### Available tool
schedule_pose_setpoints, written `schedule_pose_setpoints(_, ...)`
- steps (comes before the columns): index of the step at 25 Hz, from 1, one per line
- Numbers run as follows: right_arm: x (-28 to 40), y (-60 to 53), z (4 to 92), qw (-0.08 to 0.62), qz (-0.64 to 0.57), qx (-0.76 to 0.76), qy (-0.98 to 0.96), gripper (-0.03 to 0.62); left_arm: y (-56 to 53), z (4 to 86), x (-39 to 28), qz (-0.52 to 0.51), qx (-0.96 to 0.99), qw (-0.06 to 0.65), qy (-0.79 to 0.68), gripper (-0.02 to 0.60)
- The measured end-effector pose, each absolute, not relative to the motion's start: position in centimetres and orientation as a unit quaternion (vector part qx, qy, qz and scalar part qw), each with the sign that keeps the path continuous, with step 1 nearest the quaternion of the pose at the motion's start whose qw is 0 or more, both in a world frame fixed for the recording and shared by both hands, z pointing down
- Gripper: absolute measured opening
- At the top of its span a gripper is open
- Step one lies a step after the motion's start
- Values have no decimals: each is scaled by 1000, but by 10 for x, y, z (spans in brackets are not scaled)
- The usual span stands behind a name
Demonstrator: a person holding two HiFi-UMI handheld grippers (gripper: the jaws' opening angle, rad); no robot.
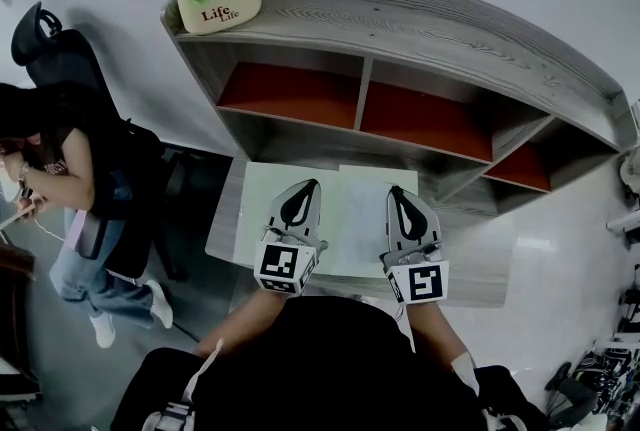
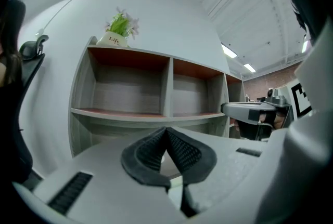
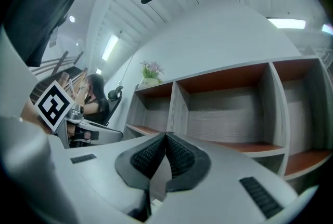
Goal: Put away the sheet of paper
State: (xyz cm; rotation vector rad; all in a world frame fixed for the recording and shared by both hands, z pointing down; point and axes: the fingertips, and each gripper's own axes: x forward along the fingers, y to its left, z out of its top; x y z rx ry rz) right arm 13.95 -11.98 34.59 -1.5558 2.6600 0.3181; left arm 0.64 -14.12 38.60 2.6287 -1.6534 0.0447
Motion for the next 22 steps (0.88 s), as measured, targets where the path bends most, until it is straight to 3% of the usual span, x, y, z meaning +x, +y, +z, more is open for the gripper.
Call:
schedule_pose_setpoints(17, 148, -112, 346, 14, 103, -511, 853, 21, -129, 383, 23, 20, 857, 17, -515, 8)
schedule_pose_setpoints(22, 152, -111, 349, 11, 102, -515, 851, 21, -131, 385, 29, 7, 861, 50, -506, 8)
